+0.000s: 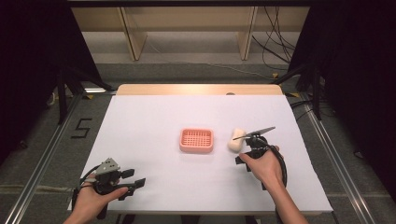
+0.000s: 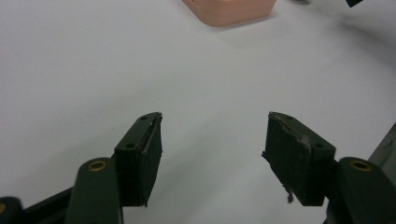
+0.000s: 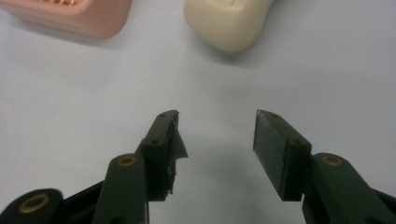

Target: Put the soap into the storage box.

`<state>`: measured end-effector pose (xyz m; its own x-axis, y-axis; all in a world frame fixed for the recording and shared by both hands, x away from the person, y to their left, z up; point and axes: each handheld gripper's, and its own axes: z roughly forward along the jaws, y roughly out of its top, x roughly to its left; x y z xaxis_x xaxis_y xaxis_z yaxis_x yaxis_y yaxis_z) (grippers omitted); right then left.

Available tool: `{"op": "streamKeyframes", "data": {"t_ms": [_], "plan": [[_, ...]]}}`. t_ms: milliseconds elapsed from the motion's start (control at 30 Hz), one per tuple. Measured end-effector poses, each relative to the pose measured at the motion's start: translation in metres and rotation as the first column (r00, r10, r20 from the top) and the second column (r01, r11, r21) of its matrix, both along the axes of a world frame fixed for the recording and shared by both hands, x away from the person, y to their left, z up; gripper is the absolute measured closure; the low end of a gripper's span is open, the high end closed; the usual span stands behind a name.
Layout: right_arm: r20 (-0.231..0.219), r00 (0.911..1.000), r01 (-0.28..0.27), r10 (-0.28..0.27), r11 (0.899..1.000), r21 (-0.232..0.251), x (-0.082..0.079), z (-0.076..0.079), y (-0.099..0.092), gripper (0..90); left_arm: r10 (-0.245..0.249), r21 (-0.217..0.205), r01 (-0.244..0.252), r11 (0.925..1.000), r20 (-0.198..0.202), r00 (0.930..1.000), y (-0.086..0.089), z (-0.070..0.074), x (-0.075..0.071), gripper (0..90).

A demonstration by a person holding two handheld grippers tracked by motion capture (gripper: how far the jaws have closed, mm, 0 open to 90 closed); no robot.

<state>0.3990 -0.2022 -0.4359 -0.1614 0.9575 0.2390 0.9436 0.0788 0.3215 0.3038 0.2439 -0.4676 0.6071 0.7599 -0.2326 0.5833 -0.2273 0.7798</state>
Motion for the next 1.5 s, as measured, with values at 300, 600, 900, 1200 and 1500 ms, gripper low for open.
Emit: {"op": "streamKeyframes", "data": {"t_ms": [300,600,900,1200,1500], "plan": [[-0.020,0.9993,0.031,-0.031,0.999,-0.012,0.024,0.011,0.006,49.4,0.001,-0.005,-0.001,1.0000,-0.005,1.0000,-0.002,-0.001,-0.001,36.0],[-0.052,0.9955,0.078,-0.079,0.997,-0.020,0.059,0.020,0.015,46.2,-0.011,-0.005,0.011,0.9999,-0.007,0.9999,0.000,-0.001,0.000,36.0],[-0.081,0.9874,0.133,-0.136,0.990,-0.038,0.082,0.021,0.022,42.1,-0.011,-0.018,0.011,0.9998,-0.005,0.9999,-0.001,0.000,0.000,36.0],[-0.109,0.9741,0.193,-0.198,0.980,-0.052,0.091,0.018,0.023,38.8,-0.016,-0.012,0.016,0.9998,-0.003,0.9999,0.000,0.001,0.001,36.0],[-0.136,0.9653,0.214,-0.223,0.974,-0.080,0.098,0.008,0.025,38.2,-0.013,-0.022,0.013,0.9997,-0.008,0.9999,0.000,0.000,0.001,36.0]]}}
